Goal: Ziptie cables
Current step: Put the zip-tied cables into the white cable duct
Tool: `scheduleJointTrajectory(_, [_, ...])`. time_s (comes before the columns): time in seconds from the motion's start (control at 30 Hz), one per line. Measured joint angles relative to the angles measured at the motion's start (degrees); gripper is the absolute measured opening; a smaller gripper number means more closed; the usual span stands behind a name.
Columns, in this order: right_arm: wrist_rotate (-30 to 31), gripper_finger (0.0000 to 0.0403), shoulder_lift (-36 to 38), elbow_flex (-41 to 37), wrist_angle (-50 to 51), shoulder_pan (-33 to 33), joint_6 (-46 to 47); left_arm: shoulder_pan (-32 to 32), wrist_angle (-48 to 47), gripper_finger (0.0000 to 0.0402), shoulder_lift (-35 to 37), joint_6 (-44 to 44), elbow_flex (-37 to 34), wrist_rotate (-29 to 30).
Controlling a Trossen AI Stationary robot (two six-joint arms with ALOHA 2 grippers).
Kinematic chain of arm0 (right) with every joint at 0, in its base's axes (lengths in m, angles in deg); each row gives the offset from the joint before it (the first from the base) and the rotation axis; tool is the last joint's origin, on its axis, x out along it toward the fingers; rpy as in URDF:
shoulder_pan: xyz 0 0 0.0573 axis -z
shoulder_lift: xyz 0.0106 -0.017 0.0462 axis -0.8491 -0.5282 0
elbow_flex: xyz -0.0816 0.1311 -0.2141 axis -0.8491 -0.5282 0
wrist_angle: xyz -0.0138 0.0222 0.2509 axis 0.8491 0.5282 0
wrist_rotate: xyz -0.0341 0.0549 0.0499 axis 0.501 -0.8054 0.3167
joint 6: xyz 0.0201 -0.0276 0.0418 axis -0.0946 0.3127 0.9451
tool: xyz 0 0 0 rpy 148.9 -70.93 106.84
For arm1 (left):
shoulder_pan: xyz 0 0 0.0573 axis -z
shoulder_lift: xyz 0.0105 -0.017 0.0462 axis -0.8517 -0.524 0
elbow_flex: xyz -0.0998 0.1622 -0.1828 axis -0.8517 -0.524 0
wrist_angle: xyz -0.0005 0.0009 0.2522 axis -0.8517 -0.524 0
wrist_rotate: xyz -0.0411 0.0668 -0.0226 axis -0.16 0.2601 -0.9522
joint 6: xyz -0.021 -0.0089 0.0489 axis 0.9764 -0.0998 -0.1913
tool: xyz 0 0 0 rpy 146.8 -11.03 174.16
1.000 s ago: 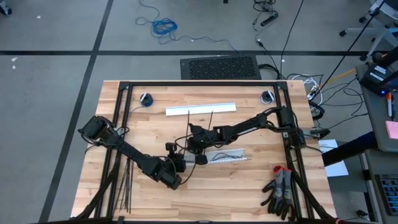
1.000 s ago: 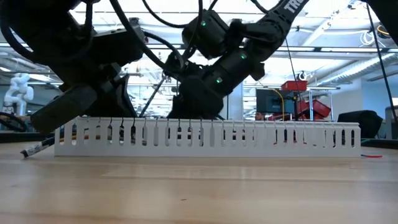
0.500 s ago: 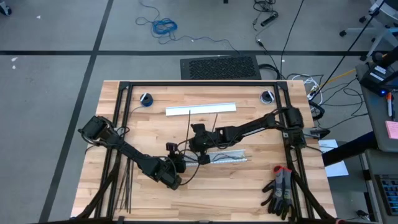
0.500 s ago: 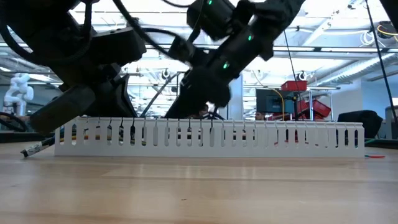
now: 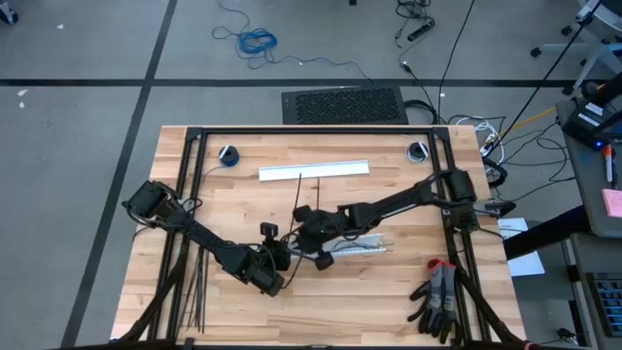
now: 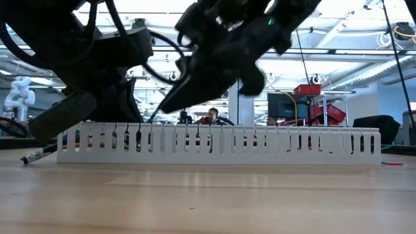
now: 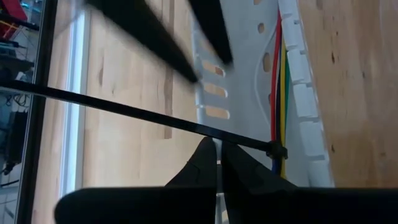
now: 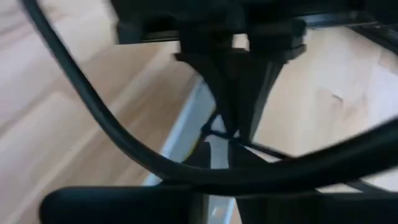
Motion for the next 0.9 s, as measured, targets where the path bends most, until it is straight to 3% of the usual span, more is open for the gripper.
scheduleJointTrajectory(0.23, [0.3,0.0080,-3.3,0.0,-7.9,1.1,0.6,0.1,0.5,0.0005,0.0,0.1,0.0,0.0])
scheduleJointTrajectory(0.53, [0.4,0.0008,-3.3,0.0,-8.2,2.7,0.8,0.1,0.9,0.0009,0.0,0.1,-0.1,0.0])
scheduleJointTrajectory(0.9, [0.3,0.0001,-6.6,0.1,-10.6,2.9,1.8,0.1,1.1,0.0011,0.0,0.2,-0.1,0.0])
